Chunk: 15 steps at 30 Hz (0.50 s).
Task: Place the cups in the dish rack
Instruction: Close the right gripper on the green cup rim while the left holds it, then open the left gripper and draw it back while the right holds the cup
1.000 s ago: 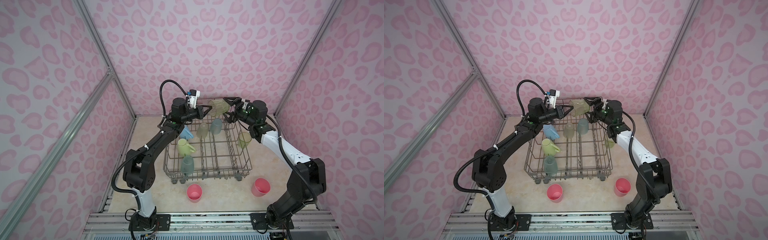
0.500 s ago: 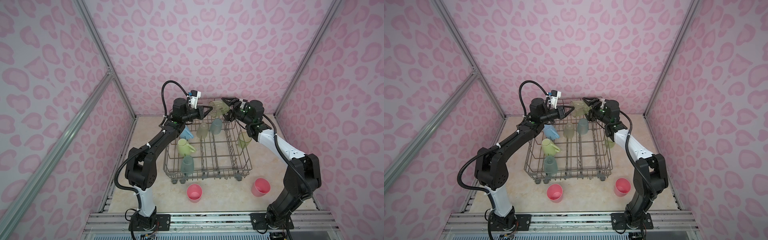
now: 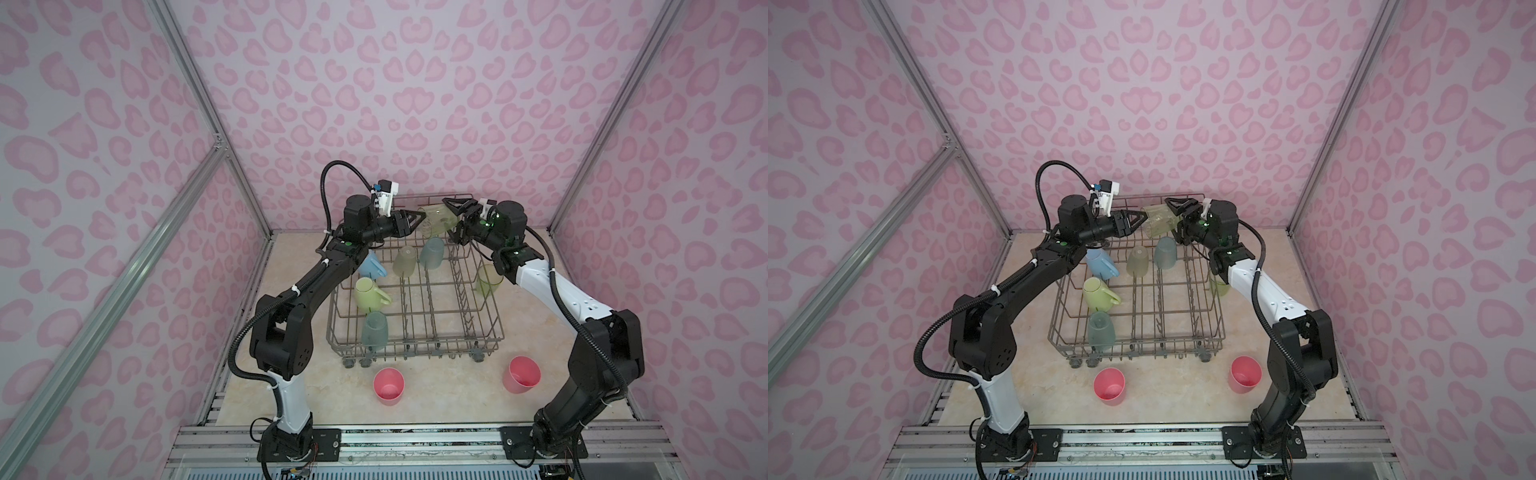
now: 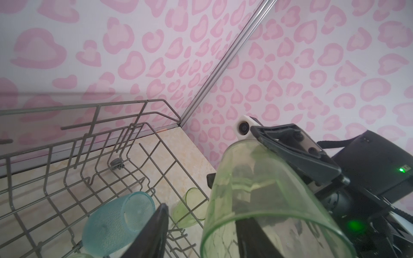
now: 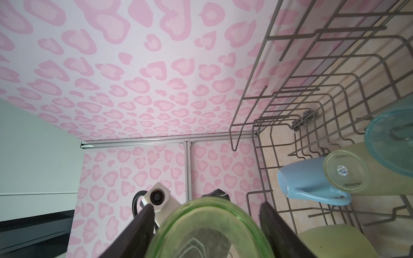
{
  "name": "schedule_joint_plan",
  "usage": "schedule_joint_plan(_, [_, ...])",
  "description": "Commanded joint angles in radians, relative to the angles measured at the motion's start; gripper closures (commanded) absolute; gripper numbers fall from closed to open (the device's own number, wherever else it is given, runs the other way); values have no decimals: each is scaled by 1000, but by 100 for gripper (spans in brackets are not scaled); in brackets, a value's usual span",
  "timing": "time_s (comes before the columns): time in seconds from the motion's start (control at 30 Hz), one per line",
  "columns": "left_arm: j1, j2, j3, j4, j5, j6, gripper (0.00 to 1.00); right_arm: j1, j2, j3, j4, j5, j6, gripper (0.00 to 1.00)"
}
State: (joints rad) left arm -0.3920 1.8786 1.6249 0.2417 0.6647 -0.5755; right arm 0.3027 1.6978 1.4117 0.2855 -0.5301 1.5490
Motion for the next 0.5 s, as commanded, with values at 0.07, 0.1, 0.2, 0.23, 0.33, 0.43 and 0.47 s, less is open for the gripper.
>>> schedule_joint_plan(0.07, [10, -53, -28, -39, -34, 11, 41, 0, -13, -15, -18, 38, -69, 43])
schedule_joint_plan(0.1, [11, -61, -37, -45, -36, 13, 40, 1, -17, -20, -23, 43, -78, 44])
schedule_joint_plan(0.2, [12, -87, -69, -71, -54, 24, 36, -2, -30, -31, -37, 60, -107, 44])
schedule_joint_plan(0.23, [11, -98, -81, -79, -62, 26, 35, -2, -37, -36, -45, 68, -119, 44])
schedule_joint_plan(0.33, [12, -117, -92, -124, -86, 34, 31, -4, -53, -48, -58, 90, -155, 44])
schedule_joint_plan(0.43, [14, -137, -97, -181, -90, 35, 24, -5, -67, -62, -60, 115, -196, 44])
schedule_joint_plan(0.47, [15, -148, -98, -212, -100, 42, 21, -4, -73, -67, -64, 125, -211, 44])
